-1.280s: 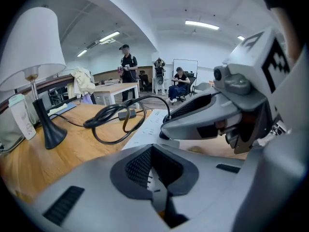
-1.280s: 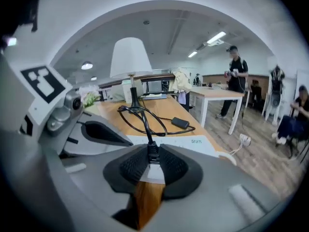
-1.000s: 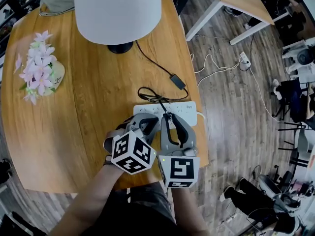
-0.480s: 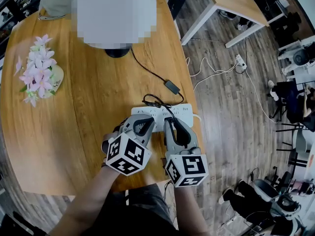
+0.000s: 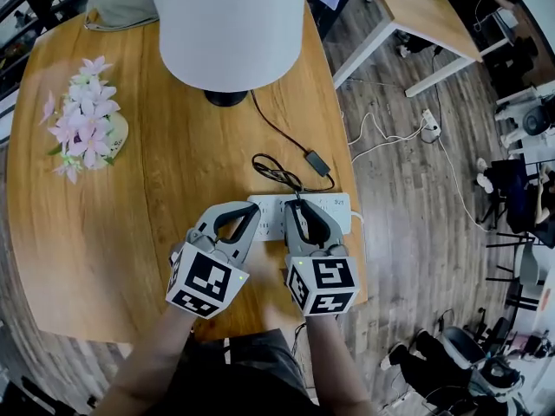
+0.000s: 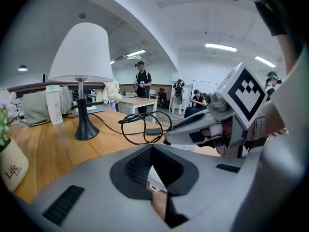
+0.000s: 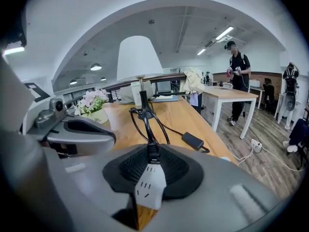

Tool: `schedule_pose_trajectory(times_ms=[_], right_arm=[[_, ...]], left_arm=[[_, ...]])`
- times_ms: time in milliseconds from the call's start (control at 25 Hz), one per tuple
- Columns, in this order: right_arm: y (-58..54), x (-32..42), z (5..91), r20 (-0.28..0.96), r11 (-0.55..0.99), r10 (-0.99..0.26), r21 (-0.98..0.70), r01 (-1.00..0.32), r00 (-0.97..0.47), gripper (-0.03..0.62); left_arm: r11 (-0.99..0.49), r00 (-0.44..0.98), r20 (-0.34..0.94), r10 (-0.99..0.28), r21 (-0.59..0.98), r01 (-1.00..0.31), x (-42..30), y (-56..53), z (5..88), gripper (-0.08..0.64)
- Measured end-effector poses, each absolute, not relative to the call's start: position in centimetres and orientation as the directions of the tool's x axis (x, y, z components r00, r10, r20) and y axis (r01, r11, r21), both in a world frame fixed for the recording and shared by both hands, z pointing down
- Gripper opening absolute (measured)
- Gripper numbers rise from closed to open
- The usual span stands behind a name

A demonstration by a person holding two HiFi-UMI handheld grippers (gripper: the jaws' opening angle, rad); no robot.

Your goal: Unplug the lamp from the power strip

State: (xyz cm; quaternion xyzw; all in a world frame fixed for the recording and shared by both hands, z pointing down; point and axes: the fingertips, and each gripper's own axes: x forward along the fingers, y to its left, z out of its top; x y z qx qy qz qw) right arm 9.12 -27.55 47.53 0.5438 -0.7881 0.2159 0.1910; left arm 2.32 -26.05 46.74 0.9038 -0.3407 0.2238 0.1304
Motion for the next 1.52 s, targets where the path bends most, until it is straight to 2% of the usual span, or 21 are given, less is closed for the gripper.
schedule_pose_trajectory(times_ms=[440, 720, 920, 1120, 1200, 1320, 1400, 1520], right_arm=[[-30.7, 5.7, 48.1, 0.559, 0.348, -0.756, -0.096, -0.933, -0.339, 0.094], [-31.5, 3.4, 46.9, 0.515, 0.402, -0.763, -0.094, -0.911, -0.391, 0.099], [-31.3, 3.0, 45.2, 0.461, 0.421, -0.783, -0.102, -0.901, -0.418, 0.147], [-30.2, 3.9, 43.2, 0.397, 0.424, -0.813, -0.099, -0.9, -0.427, 0.147], [-29.5, 4.5, 42.4, 0.372, 0.423, -0.825, -0.091, -0.901, -0.425, 0.142], [-28.4, 5.9, 41.3, 0.339, 0.399, -0.851, -0.077, -0.914, -0.4, 0.054], [-27.6, 7.0, 40.7, 0.322, 0.379, -0.866, -0.076, -0.922, -0.382, 0.022], [-26.5, 8.7, 39.8, 0.298, 0.355, -0.882, -0.092, -0.93, -0.366, 0.009]], left_arm=[[-0.629, 0.593, 0.458, -0.662, 0.09, -0.772, -3.1, -26.8, 45.8, -0.005], [-0.594, 0.561, 0.453, -0.692, 0.083, -0.8, -4.7, -26.3, 45.5, -0.005], [-0.586, 0.553, 0.443, -0.706, 0.073, -0.807, -4.9, -26.0, 44.8, -0.005], [-0.588, 0.556, 0.42, -0.717, 0.063, -0.806, -4.4, -25.7, 44.1, -0.005], [-0.592, 0.562, 0.405, -0.721, 0.062, -0.804, -4.0, -25.6, 43.7, -0.005], [-0.605, 0.58, 0.381, -0.72, 0.064, -0.794, -3.1, -25.4, 43.0, -0.005], [-0.615, 0.595, 0.362, -0.717, 0.072, -0.785, -2.5, -25.2, 42.6, -0.005], [-0.635, 0.627, 0.329, -0.707, 0.095, -0.766, -1.3, -24.8, 41.7, -0.005]])
